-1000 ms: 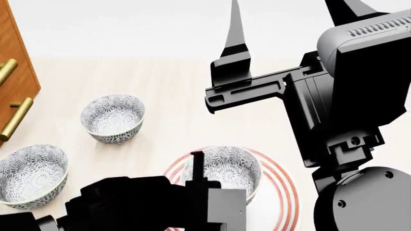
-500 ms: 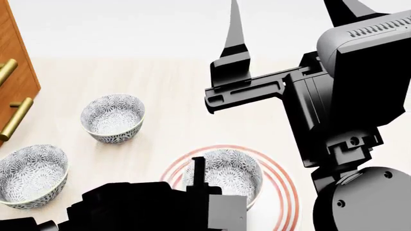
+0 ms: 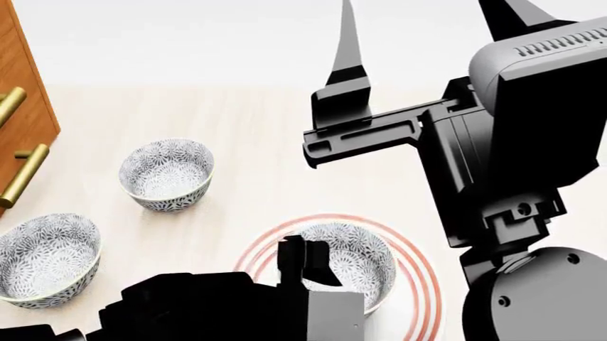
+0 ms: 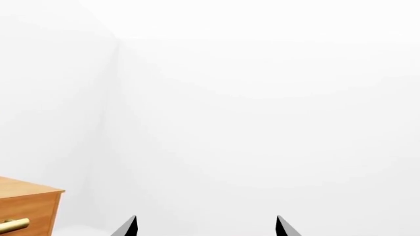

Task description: Put the bowl at the front on the plate.

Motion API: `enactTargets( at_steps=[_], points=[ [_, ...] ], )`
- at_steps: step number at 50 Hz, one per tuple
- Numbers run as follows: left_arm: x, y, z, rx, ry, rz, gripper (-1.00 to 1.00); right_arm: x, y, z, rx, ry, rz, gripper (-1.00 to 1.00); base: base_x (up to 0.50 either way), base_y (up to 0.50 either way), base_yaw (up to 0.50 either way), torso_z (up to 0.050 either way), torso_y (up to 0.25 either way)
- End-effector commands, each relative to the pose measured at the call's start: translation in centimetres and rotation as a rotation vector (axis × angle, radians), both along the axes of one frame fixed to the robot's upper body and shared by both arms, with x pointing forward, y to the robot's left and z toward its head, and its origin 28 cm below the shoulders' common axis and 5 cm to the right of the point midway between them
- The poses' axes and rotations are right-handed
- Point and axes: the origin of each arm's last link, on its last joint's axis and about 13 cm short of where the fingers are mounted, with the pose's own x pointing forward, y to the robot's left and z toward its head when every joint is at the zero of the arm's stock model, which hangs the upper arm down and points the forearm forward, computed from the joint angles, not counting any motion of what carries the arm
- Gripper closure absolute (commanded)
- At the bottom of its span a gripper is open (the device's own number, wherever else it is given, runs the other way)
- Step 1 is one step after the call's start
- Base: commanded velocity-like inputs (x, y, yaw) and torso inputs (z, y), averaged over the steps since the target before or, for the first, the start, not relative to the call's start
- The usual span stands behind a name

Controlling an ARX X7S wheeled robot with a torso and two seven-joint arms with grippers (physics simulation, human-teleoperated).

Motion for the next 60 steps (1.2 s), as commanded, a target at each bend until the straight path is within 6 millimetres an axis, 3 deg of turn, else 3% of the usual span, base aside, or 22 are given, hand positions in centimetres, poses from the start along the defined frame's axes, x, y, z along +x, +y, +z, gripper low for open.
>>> enactTargets(
  at_steps=[1, 39, 50, 60],
  points=[
    [-0.1, -0.1, 0.0, -0.016, 0.011, -0.002, -1.00, 0.1, 0.1, -0.1, -0.001, 0.000, 0.002, -1.00, 0.00, 0.00, 0.00, 0.000, 0.000],
    [0.7, -1.1, 3.7, -0.330, 0.177, 0.027, -1.00, 0.1, 0.1, 0.4, -0.008, -0.011, -0.009, -1.00, 0.00, 0.00, 0.00, 0.000, 0.000],
    [1.8, -0.3, 4.8, -0.478, 0.185, 0.101, -1.00, 0.1, 0.2, 0.4, -0.010, -0.015, -0.007, -1.00, 0.00, 0.00, 0.00, 0.000, 0.000],
    [3.0, 1.2, 4.9, -0.520, 0.082, 0.218, -1.00, 0.3, 0.3, 0.6, -0.017, -0.017, -0.003, -1.00, 0.00, 0.00, 0.00, 0.000, 0.000]
  ],
)
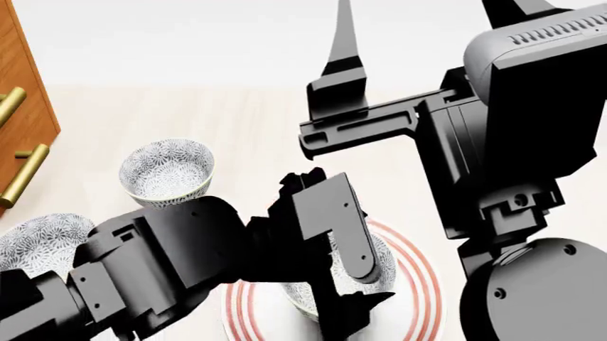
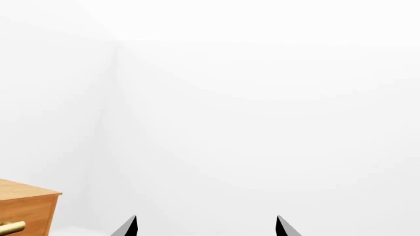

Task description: Put the bowl at the front on the plate.

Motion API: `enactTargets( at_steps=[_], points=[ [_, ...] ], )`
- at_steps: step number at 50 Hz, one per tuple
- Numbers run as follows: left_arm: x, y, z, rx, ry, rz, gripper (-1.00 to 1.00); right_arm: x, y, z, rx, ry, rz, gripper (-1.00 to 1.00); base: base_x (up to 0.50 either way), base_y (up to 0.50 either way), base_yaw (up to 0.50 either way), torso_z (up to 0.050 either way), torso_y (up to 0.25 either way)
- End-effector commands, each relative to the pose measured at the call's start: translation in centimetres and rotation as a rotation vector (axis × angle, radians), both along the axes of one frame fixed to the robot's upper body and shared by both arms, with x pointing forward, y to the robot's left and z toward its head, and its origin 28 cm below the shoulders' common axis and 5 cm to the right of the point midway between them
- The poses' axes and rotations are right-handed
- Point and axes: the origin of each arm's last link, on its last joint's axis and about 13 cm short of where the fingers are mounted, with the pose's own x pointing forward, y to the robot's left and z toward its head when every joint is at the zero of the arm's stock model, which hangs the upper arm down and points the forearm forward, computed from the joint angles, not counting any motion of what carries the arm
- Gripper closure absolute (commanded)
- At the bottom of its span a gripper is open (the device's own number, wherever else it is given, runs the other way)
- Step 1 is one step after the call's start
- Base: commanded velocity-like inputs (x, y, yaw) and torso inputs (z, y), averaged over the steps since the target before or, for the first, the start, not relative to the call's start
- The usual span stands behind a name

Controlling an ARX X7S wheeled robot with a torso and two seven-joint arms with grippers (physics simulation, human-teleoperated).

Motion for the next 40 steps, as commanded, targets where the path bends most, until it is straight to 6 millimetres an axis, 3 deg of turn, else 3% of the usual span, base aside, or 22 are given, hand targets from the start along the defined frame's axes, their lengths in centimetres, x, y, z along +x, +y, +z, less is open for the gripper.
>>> enactTargets(
  at_steps=[1, 40],
  points=[
    [1.1, 1.3, 0.6, -0.073, -0.028, 0.125, -1.00, 0.1, 0.1, 0.1, -0.005, -0.004, 0.003, -1.00, 0.00, 0.00, 0.00, 0.000, 0.000],
    [2.4, 3.3, 0.8, -0.220, -0.120, 0.353, -1.00, 0.4, 0.3, 0.1, -0.009, -0.009, 0.008, -1.00, 0.00, 0.00, 0.00, 0.000, 0.000]
  ],
)
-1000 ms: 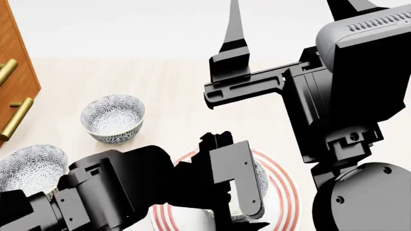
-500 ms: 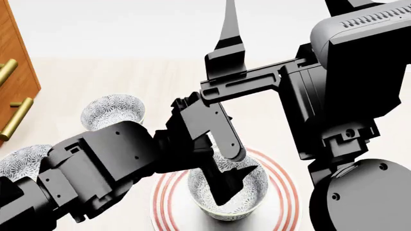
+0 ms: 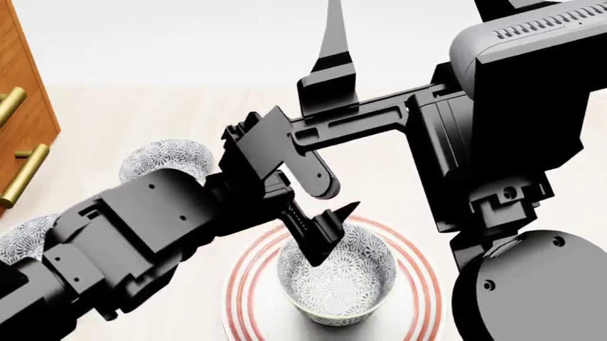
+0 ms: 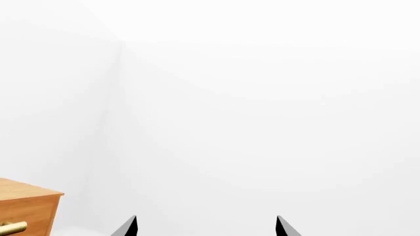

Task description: Put the bowl at the front on the plate.

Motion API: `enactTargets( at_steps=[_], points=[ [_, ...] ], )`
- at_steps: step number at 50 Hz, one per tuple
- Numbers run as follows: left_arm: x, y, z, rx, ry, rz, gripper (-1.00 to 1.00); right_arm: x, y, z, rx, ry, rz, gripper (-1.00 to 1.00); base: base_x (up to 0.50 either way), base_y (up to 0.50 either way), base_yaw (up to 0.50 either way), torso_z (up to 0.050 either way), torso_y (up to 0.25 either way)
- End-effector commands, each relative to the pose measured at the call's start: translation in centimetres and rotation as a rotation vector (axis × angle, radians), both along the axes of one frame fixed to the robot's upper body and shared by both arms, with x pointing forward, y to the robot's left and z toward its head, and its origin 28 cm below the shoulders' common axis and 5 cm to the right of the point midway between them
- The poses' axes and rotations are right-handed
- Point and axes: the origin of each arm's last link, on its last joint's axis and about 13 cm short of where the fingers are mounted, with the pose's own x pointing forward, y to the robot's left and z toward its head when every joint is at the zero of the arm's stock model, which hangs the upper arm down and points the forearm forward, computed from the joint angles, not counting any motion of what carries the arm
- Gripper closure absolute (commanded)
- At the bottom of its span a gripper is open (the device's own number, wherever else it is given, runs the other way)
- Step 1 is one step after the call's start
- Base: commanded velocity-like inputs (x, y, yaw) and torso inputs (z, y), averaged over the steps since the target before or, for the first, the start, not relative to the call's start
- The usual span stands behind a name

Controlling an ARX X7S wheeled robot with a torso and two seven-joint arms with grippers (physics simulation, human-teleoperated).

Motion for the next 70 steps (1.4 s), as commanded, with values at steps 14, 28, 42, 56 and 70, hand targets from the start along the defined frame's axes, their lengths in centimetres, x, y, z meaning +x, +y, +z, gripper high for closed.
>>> enactTargets(
  at_steps=[14, 28, 42, 56, 70],
  points=[
    [0.6, 1.1, 0.1, -0.091, -0.032, 0.139, -1.00, -0.1, -0.2, -0.4, 0.015, -0.002, -0.004, -1.00, 0.00, 0.00, 0.00, 0.000, 0.000],
    [0.8, 1.7, -0.1, -0.152, -0.054, 0.218, -1.00, 0.0, -0.2, -0.8, 0.028, 0.000, -0.008, -1.00, 0.00, 0.00, 0.00, 0.000, 0.000],
    [0.8, 1.9, 0.0, -0.213, -0.066, 0.259, -1.00, 0.1, -0.3, -1.2, 0.039, 0.007, -0.018, -1.00, 0.00, 0.00, 0.00, 0.000, 0.000],
    [0.1, 2.6, 0.6, -0.254, -0.094, 0.277, -1.00, 0.0, -0.5, -1.3, 0.048, 0.004, -0.023, -1.00, 0.00, 0.00, 0.00, 0.000, 0.000],
    [-0.6, 3.2, 0.7, -0.291, -0.108, 0.298, -1.00, 0.2, -0.6, -1.4, 0.046, 0.004, -0.032, -1.00, 0.00, 0.00, 0.00, 0.000, 0.000]
  ],
)
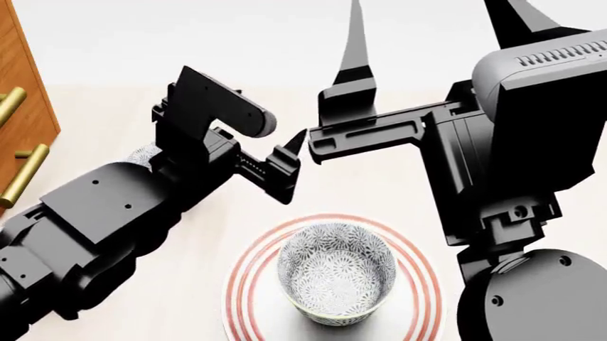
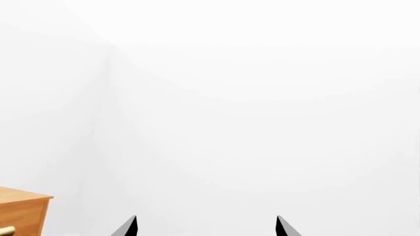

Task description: Put the bowl at the front on the plate.

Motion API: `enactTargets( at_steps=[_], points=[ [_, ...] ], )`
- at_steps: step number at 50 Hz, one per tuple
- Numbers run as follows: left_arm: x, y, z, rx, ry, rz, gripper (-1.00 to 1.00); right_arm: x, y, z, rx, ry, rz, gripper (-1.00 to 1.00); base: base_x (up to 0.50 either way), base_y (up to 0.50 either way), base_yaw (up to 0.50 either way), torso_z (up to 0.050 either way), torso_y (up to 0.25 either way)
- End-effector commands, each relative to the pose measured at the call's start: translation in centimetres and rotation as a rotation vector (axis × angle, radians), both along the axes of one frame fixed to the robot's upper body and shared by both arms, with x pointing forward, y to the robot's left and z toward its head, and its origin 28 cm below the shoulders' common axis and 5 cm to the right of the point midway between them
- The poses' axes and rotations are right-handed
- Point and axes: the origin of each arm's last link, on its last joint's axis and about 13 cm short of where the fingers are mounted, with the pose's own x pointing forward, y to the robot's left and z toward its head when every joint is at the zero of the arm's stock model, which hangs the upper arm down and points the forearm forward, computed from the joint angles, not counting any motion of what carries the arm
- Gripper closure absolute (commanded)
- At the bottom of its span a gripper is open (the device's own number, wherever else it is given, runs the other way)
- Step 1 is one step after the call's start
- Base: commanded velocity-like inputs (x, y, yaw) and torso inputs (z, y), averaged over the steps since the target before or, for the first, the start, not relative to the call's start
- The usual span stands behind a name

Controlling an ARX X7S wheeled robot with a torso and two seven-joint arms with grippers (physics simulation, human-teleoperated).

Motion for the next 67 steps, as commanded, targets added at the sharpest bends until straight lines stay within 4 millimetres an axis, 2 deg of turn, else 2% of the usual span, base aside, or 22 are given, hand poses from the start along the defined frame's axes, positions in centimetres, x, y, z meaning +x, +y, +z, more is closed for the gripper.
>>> enactTargets(
  at_steps=[1, 22, 33, 67],
  points=[
    [-0.5, 0.4, 0.2, -0.035, -0.013, 0.014, -1.00, 0.1, -0.2, -0.1, 0.001, 0.002, -0.009, -1.00, 0.00, 0.00, 0.00, 0.000, 0.000],
    [-2.1, 1.3, 1.5, -0.092, -0.084, 0.041, -1.00, 0.0, -0.3, -0.5, -0.003, 0.015, -0.023, -1.00, 0.00, 0.00, 0.00, 0.000, 0.000],
    [-4.1, 1.5, 2.5, -0.112, -0.140, 0.024, -1.00, 0.0, -0.3, -0.9, -0.001, 0.021, -0.021, -1.00, 0.00, 0.00, 0.00, 0.000, 0.000],
    [-7.4, 2.4, 3.0, -0.145, -0.216, 0.038, -1.00, -0.2, -0.3, -1.6, 0.006, 0.029, -0.029, -1.00, 0.00, 0.00, 0.00, 0.000, 0.000]
  ],
)
